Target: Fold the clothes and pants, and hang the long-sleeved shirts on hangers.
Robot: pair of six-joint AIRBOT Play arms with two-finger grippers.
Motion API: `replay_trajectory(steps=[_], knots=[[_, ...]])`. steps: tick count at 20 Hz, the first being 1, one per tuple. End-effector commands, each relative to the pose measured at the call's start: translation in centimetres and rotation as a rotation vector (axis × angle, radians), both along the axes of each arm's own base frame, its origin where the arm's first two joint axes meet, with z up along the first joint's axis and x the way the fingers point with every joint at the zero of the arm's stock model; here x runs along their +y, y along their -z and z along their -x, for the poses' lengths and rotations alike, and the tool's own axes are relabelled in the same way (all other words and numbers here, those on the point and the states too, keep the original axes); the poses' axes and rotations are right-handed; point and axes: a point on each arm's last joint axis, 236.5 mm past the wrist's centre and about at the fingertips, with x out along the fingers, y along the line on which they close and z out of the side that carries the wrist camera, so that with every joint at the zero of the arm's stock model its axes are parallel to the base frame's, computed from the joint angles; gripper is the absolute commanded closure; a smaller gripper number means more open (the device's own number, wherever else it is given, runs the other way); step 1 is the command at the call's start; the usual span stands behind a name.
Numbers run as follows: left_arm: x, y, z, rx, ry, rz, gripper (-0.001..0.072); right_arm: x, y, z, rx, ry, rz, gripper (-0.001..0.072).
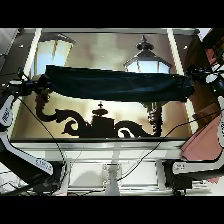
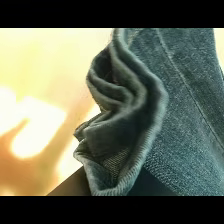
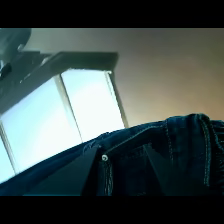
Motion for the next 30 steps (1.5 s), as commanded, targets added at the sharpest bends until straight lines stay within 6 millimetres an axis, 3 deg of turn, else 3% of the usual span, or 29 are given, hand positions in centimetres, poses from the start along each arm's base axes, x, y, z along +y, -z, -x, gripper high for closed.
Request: replay_trajectory(steps=[1,2,3,4,6,8,10,13,17,19,22,25,28,30], knots=[[0.8,-5.6,-2.5,-0.155,0.039,-0.151,0.0675,4.3,-0.6,0.3,0.09,-0.251,0.114,0.0397],[0.8,-8.2,-2.9,-0.197,0.047,-0.18,0.0675,5.9,-2.1,-0.6,0.066,-0.295,0.134,0.0398],[0.8,-10.7,-3.1,-0.235,0.056,-0.21,0.0676,7.6,-3.9,-1.7,0.018,-0.315,0.129,0.0468],[0.4,-13.2,-3.0,-0.274,0.063,-0.23,0.0676,9.7,-6.0,-3.1,-0.052,-0.331,0.12,0.0663],[-1.2,-17.3,-2.4,-0.331,0.105,-0.251,0.0676,14.3,-9.9,-5.2,-0.189,-0.363,0.106,0.0656],[-3.6,-20.0,-1.1,-0.35,0.196,-0.309,0.0675,19.9,-11.8,-6.2,-0.267,-0.424,0.095,0.0659],[-6.6,-22.3,0.2,-0.373,0.281,-0.326,0.0675,26.4,-11.0,-6.1,-0.249,-0.51,0.028,0.066],[-10.5,-27.1,1.7,-0.46,0.344,-0.343,0.0675,37.0,-7.6,-4.8,-0.147,-0.71,-0.046,0.0661],[-13.7,-32.6,4.1,-0.562,0.379,-0.358,0.0675,49.4,-4.0,-2.9,-0.082,-0.894,-0.187,0.0662],[-14.6,-33.9,4.9,-0.572,0.372,-0.323,0.0675,55.1,-2.8,-1.7,-0.064,-0.932,-0.308,0.0662],[-16.4,-33.8,5.5,-0.56,0.403,-0.281,0.0675,61.0,0.6,0.4,0.006,-0.956,-0.405,0.0663],[-18.3,-33.7,5.7,-0.566,0.439,-0.272,0.0675,64.6,4.8,3.9,0.131,-0.961,-0.51,0.0662],[-19.9,-32.9,5.5,-0.547,0.462,-0.241,0.0675,67.7,4.6,5.5,0.104,-0.958,-0.561,0.0663],[-20.6,-31.9,5.2,-0.518,0.46,-0.205,0.0675,67.9,4.4,5.5,0.09,-0.954,-0.561,0.0662]])
